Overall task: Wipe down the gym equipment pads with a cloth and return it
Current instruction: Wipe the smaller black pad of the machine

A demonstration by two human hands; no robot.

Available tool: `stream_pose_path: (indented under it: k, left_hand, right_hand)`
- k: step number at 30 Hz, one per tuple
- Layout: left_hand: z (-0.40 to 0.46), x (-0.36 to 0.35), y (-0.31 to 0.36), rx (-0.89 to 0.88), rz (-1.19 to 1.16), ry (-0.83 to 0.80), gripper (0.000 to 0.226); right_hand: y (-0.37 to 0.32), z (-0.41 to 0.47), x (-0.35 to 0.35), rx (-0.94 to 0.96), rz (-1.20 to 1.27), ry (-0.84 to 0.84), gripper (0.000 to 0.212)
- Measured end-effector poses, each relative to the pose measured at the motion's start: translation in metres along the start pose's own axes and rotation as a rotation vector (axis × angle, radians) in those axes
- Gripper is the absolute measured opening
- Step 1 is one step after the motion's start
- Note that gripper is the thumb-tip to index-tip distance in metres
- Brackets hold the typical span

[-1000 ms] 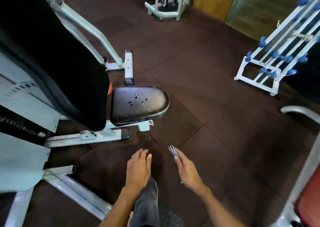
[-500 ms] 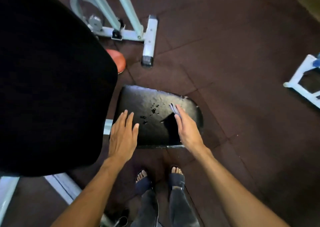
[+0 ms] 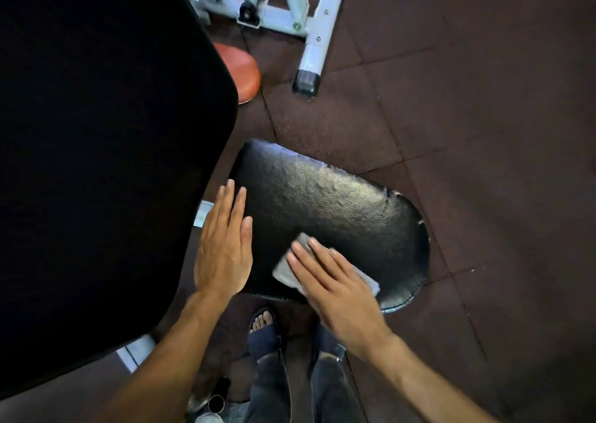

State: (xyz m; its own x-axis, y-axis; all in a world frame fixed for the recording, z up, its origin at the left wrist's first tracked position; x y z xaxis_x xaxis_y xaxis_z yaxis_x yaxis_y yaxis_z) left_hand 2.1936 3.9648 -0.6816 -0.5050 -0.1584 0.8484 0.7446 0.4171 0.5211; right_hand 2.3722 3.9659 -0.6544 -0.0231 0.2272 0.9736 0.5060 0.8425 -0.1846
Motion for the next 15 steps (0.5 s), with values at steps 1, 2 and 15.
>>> stream_pose_path:
  k: [1, 2, 15]
  left_hand:
    - [0.001, 0.000, 0.000, 0.011, 0.003, 0.001, 0.055]
    - [0.001, 0.000, 0.000, 0.021, 0.004, 0.000, 0.055]
    - [0.003, -0.003, -0.002, 0.014, 0.022, 0.007, 0.053]
  right_hand:
    - [0.011, -0.013, 0.002, 0.033, -0.036, -0.016, 0.056]
    - [0.030, -0.021, 0.005, 0.026, -0.066, -0.026, 0.056]
    - [-0.009, 0.030, 0.000, -0.084, 0.038, 0.041, 0.061]
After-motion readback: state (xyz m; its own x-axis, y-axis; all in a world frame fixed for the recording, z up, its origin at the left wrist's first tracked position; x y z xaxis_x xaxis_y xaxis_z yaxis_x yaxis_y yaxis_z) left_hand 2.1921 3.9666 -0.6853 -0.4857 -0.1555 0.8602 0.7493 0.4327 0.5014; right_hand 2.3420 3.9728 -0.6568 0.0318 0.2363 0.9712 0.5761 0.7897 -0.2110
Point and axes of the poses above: each hand's wrist, its own z-axis towards the middle knuckle, its own x-axis out of the back of the hand, y = z × x, the point moved 10 cm from there along z, towards the middle knuckle, and after that the axes turned 4 degrees about -z, right-handed, at the moved point
